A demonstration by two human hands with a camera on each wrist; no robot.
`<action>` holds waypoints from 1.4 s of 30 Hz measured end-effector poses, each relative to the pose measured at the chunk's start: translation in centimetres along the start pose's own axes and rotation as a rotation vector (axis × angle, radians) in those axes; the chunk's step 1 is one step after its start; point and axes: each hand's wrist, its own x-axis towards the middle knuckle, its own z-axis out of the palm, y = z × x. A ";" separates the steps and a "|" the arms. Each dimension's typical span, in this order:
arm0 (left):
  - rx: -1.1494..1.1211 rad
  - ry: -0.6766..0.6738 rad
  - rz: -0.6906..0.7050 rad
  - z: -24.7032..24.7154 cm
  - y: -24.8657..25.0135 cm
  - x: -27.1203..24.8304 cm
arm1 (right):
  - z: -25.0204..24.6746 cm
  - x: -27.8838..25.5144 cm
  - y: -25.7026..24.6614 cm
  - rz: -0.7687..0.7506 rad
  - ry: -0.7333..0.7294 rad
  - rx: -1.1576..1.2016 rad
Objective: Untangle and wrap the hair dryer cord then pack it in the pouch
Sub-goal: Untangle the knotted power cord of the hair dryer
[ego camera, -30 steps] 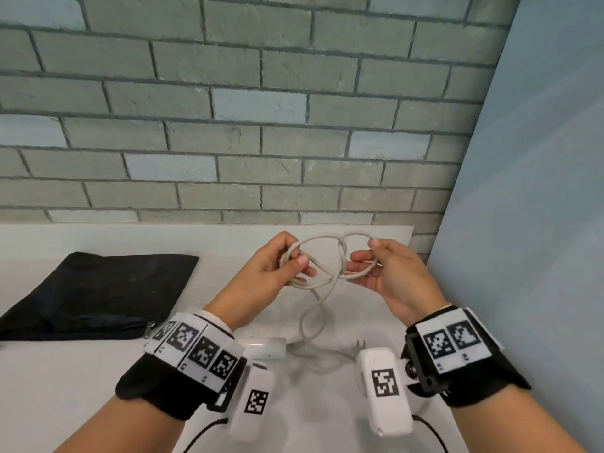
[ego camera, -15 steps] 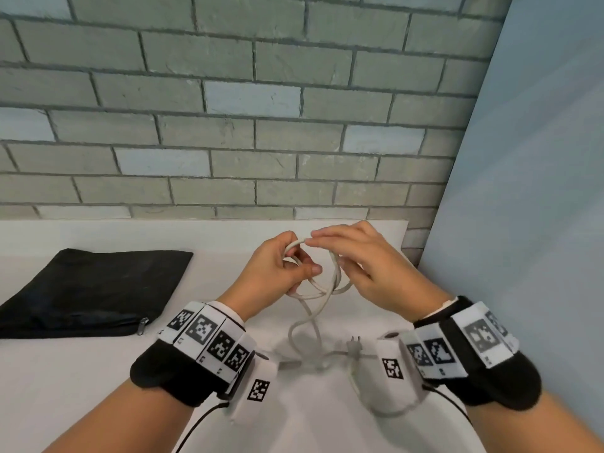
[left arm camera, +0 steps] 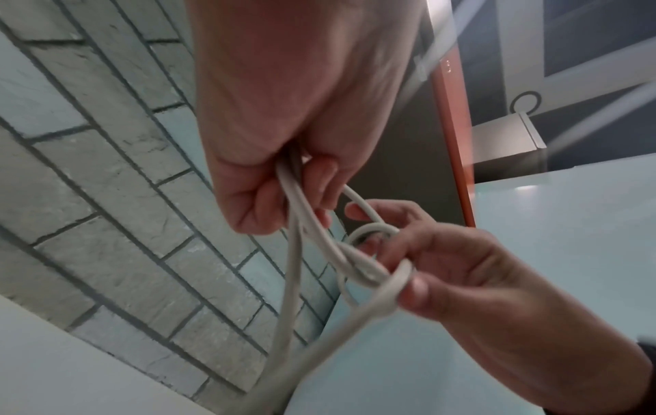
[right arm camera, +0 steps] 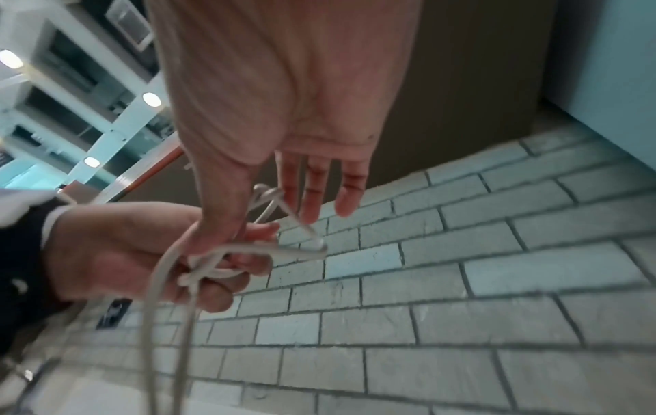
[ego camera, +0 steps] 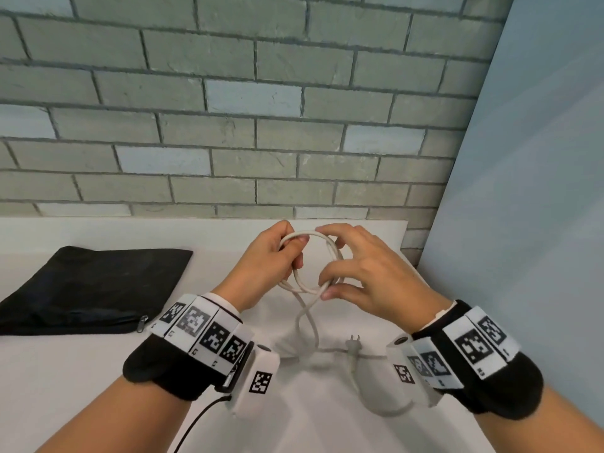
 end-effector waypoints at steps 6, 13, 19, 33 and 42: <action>0.019 -0.105 0.049 0.3 0.6 -0.9 | 0.7 0.2 -0.6 0.431 0.468 0.503; 0.120 -0.199 0.065 0.6 -1.2 -1.7 | 0.0 0.7 1.5 1.024 0.532 1.057; 0.304 -0.137 0.076 0.2 -2.0 -0.7 | -0.6 0.2 0.9 0.543 0.259 0.023; 0.299 -0.159 0.000 -1.4 -2.2 -0.4 | -3.1 0.8 2.6 0.619 0.646 0.467; 0.110 -0.171 -0.050 -2.1 -2.5 -0.5 | -0.9 -2.4 8.1 1.218 0.568 0.915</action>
